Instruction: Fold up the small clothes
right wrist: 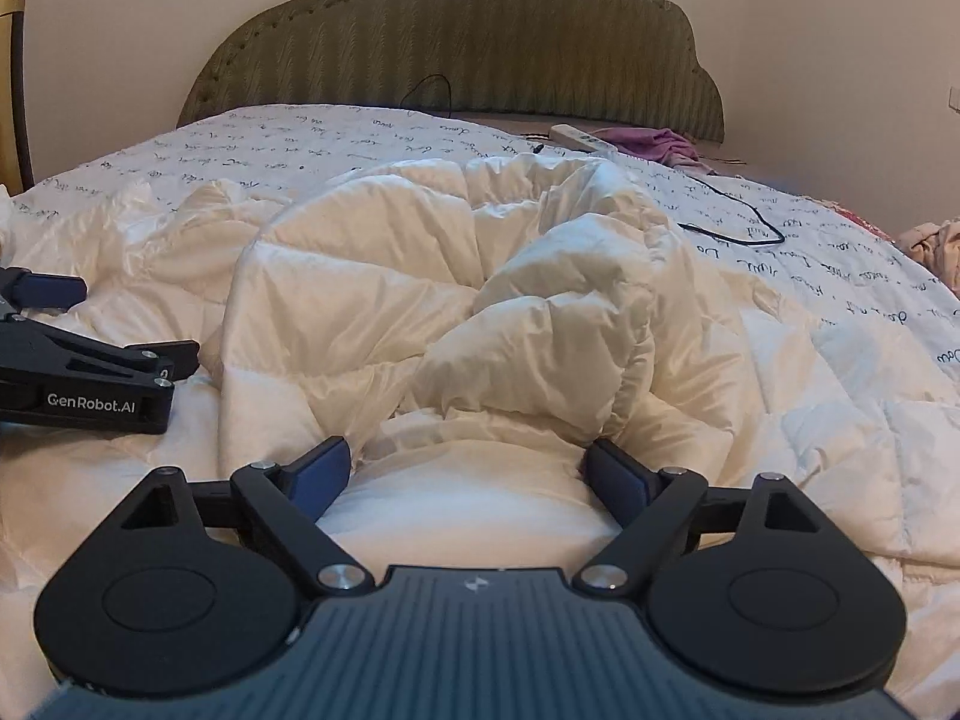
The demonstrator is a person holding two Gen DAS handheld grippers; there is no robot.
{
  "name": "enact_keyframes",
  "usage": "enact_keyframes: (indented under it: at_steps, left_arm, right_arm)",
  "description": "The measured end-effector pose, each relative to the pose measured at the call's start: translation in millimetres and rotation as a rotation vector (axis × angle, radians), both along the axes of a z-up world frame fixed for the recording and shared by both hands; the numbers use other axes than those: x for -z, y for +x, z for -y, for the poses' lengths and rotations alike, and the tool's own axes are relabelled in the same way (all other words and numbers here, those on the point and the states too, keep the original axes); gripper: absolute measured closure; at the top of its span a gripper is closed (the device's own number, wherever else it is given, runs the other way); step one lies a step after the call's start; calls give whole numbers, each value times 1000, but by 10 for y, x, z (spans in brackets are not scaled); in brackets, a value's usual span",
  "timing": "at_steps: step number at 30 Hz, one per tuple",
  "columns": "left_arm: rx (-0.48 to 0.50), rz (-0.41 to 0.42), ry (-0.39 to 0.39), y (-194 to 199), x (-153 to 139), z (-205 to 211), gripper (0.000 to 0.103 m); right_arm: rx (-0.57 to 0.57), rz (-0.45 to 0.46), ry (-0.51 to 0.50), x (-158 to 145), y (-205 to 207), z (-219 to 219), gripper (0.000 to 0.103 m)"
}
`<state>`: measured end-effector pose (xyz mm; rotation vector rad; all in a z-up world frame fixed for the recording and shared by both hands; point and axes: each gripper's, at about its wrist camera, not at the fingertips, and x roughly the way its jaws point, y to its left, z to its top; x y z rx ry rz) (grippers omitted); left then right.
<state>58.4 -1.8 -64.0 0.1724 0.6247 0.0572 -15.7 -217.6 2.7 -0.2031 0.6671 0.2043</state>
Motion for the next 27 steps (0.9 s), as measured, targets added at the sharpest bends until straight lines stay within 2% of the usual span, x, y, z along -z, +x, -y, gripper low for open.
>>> enact_keyframes:
  at_steps: [4,9,13,21,22,24,27]
  left_arm:
    - [-5,1,11,-22,-17,10,0]
    - [-2,57,93,-271,-143,48,0]
    - [22,94,85,-475,-303,-113,0]
    - [-149,152,144,-672,-599,-855,0]
    - [-166,147,129,-701,-629,-970,0]
    - [-204,115,37,-743,-691,-1285,0]
    - [-261,75,-191,-838,-727,-1772,0]
  right_arm:
    - [3,2,14,-4,5,24,13]
    - [0,8,9,7,3,39,13]
    - [4,3,13,-24,11,45,13]
    - [25,38,32,-235,-73,24,13]
    - [28,50,36,-261,-96,23,13]
    - [24,68,43,-297,-137,22,11]
    - [24,60,43,-251,-129,25,10]
